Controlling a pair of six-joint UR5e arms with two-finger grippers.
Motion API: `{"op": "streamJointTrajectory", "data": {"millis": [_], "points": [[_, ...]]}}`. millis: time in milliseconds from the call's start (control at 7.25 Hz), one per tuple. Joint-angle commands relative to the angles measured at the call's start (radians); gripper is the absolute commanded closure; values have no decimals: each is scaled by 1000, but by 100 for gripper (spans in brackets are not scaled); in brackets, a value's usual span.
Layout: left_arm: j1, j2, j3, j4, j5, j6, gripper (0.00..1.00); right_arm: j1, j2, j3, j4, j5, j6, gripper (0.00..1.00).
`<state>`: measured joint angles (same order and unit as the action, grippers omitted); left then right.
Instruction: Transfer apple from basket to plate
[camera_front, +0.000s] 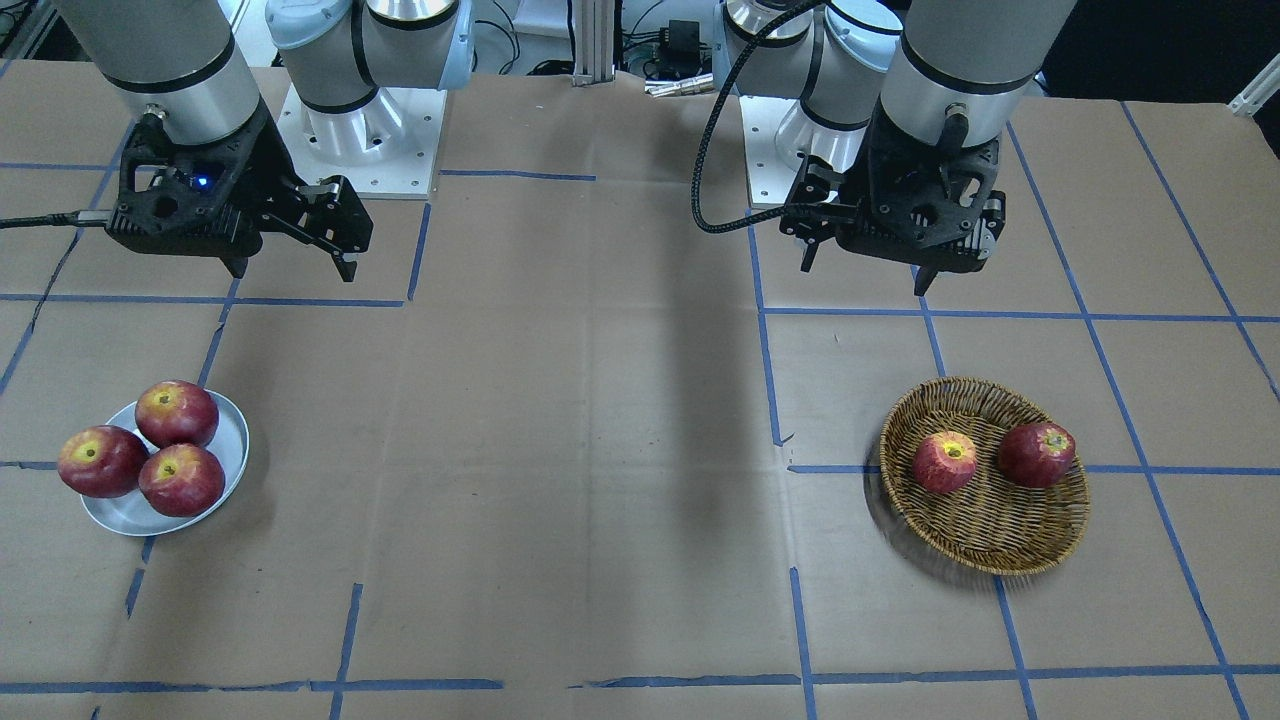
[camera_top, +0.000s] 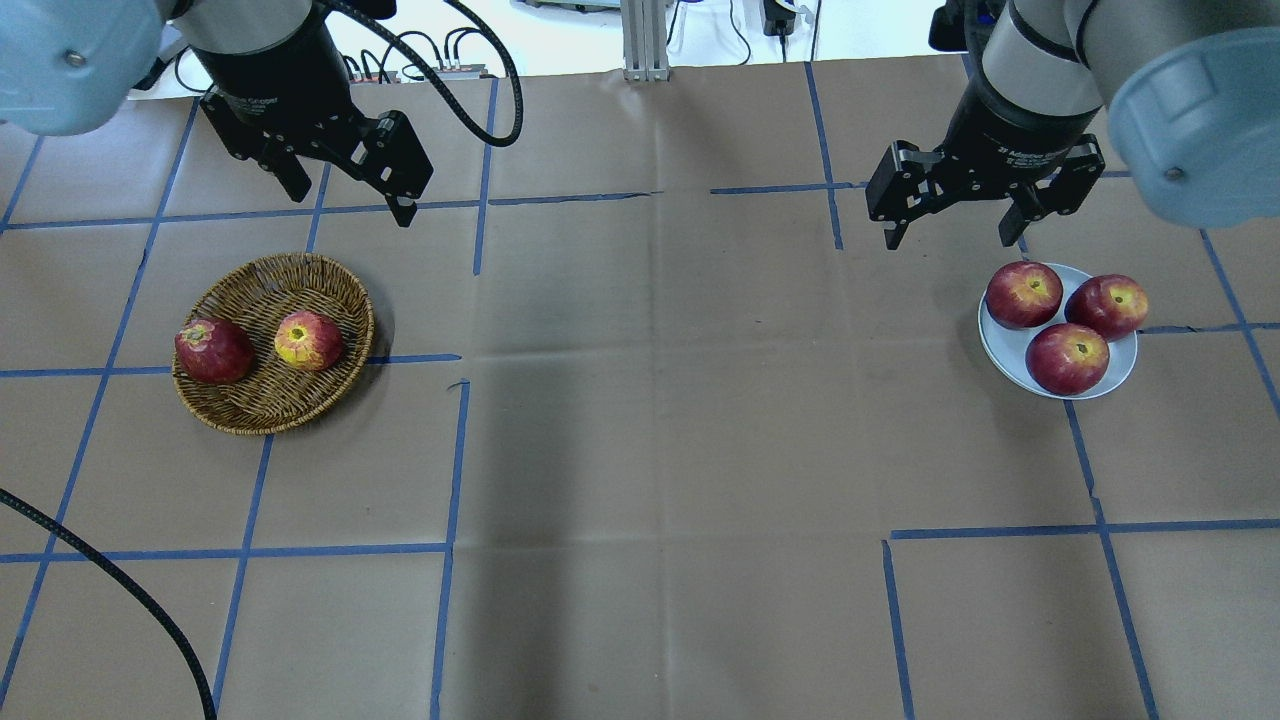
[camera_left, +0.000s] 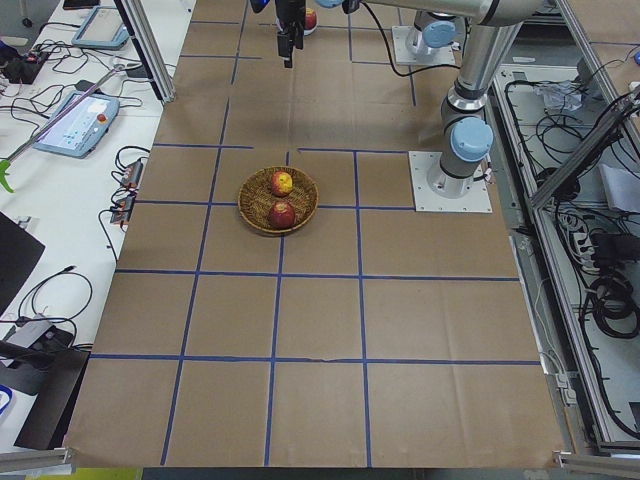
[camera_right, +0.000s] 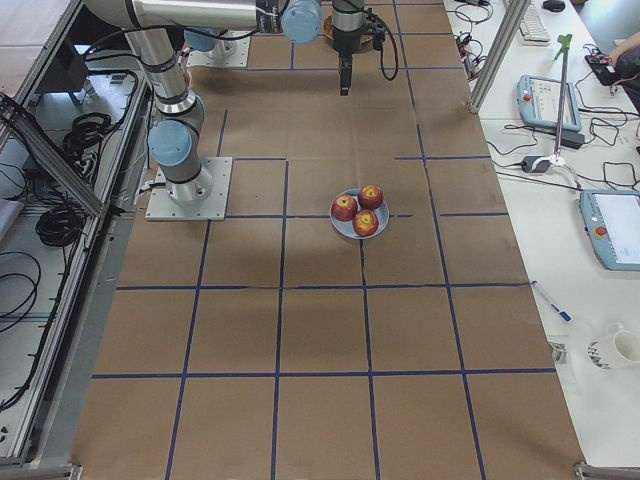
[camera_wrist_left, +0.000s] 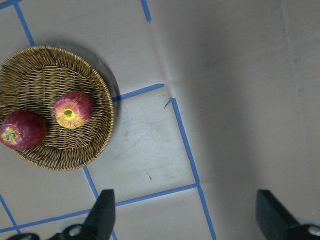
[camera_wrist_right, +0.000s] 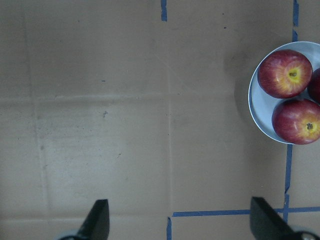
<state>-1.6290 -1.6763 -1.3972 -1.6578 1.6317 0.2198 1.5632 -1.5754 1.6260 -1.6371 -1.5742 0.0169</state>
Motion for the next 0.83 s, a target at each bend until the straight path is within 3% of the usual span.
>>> {"op": "streamJointTrajectory", "data": {"millis": [0,138,414,690], "points": [[3,9,-25,-20,4,-7,1,0,0,0,0,0,0,0],[3,0,-32,-13,4,1,1,0,0,0,-1,0,0,0],[24,-63,-74,117,4,66,2,0,0,0,0,0,0,0],[143,-74,-199,188,0,186,7,0,0,0,0,0,0,0]]}}
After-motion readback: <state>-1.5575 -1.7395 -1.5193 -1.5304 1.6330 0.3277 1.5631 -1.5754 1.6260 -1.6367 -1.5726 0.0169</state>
